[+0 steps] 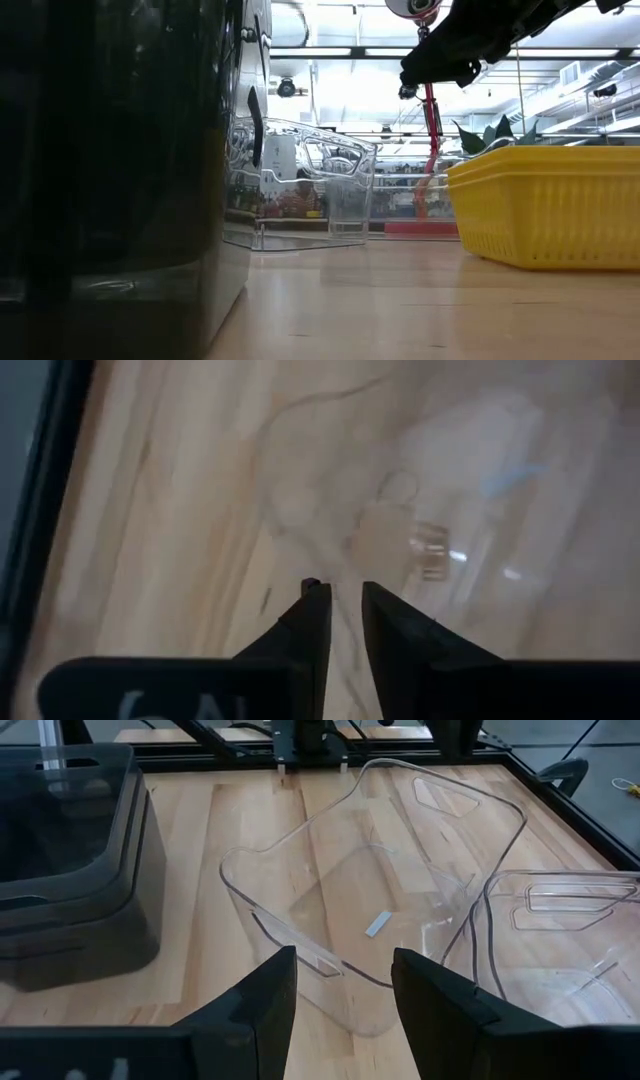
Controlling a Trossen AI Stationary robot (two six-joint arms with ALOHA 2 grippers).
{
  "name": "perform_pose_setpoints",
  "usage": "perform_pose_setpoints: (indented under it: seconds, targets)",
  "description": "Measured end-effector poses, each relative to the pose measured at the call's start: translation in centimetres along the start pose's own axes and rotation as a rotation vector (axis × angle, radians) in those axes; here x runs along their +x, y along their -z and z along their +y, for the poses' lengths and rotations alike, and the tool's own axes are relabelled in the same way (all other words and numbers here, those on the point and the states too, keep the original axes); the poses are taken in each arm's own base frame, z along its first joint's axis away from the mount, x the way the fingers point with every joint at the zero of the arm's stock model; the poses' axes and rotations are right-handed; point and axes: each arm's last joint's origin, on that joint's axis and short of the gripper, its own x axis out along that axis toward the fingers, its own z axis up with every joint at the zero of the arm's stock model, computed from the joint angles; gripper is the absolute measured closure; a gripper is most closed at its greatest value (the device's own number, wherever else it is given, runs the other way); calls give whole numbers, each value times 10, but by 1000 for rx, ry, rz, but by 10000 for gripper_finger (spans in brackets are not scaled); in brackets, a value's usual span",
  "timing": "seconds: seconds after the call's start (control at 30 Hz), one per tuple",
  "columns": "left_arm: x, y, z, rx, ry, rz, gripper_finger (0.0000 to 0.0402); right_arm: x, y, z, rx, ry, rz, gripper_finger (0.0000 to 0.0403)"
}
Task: Stack baskets by color
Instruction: Stack the transparent bin on the right transparent bin
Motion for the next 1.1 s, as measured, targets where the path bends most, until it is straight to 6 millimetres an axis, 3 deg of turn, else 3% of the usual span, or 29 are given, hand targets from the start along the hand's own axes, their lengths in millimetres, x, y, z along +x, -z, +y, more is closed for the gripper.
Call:
perform_pose_setpoints:
  seconds: [0.17, 0.33, 0.53, 0.73, 0.9, 1.1]
  targets:
    - [-16, -4, -28, 353, 158, -54, 337, 0, 0, 0, -1, 0, 0, 232]
    - [-10, 7, -60, 552, 246, -70, 326, 0, 0, 0, 4, 0, 0, 232]
    - [-5, 21, -86, 611, 267, -77, 285, 0, 0, 0, 3, 0, 0, 232]
    - [-7, 24, -97, 611, 274, -77, 227, 0, 0, 0, 6, -1, -5, 232]
    - [16, 21, -105, 604, 219, 4, 202, 0, -1, 0, 11, -4, -14, 232]
    - [44, 23, -114, 657, 214, 108, 218, 0, -1, 0, 14, -10, -13, 232]
